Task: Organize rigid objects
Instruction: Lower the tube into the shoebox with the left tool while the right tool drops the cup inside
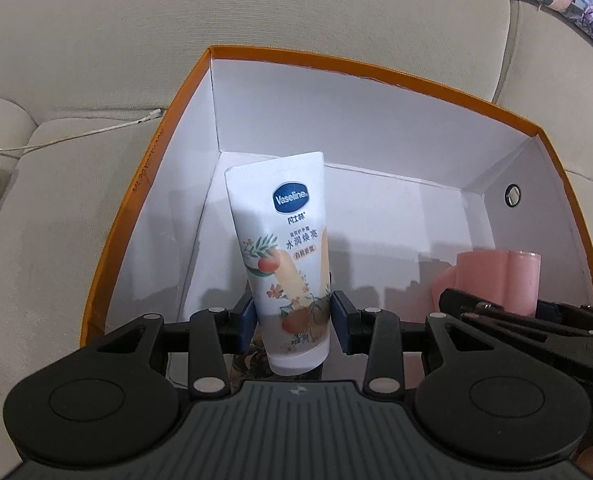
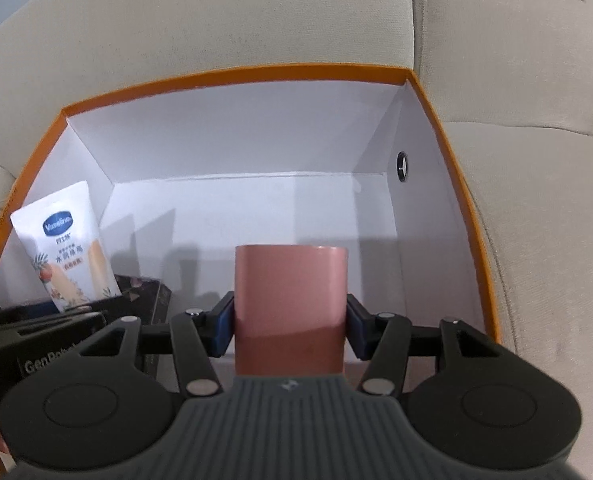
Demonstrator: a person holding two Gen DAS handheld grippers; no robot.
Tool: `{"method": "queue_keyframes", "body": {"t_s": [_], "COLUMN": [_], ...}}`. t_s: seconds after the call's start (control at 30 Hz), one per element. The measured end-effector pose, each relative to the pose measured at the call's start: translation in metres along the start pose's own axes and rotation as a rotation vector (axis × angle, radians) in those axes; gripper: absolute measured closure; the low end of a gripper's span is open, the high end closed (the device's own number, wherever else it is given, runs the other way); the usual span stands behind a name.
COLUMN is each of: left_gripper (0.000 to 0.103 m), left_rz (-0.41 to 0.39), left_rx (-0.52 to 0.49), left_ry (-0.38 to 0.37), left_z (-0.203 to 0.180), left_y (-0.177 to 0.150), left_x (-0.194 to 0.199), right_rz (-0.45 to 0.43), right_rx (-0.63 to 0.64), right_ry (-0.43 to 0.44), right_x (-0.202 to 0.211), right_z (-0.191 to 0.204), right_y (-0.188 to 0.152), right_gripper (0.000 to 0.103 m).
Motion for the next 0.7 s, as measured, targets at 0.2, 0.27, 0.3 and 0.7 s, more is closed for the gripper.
{"method": "queue_keyframes", "body": {"t_s": [0.2, 0.27, 0.3, 0.7], "left_gripper": [0.061, 0.061, 0.061, 0.054], "left_rz": [0.014, 0.009, 0.004, -0.024], "left_rx": [-0.008, -0.008, -0.004, 0.003], "left_ry": [0.004, 0.006, 0.004, 0.002], "left_z": [-0.001, -0.001, -0.001, 0.002], "left_y": [0.001, 0.001, 0.001, 0.004], "left_x": [-0.006, -0.005, -0.004, 0.013], "right_rz": [0.019, 0.019, 0.019, -0.005], "right_rx": [0.021, 0.024, 0.027, 0.037], "right_ry": [-0.008, -0.009, -0.009, 0.014], "right_x": [-0.004, -0.004, -0.004, 0.005], "right_z": [0.003, 0.004, 0.004, 0.004], "right_y": [-0.002, -0.002, -0.002, 0.001], "right_gripper": [0.046, 0.046, 0.046, 0.042]}}
Point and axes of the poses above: each gripper's, at about its wrist camera, not at the fingertips, and x roughly against the way its jaws point, z to its left, y to its top, the point moved 1 cm from there along -x, roughly the way its jaws point, and after that the axes turned 8 degrees about -x, right-handed, at the moved point
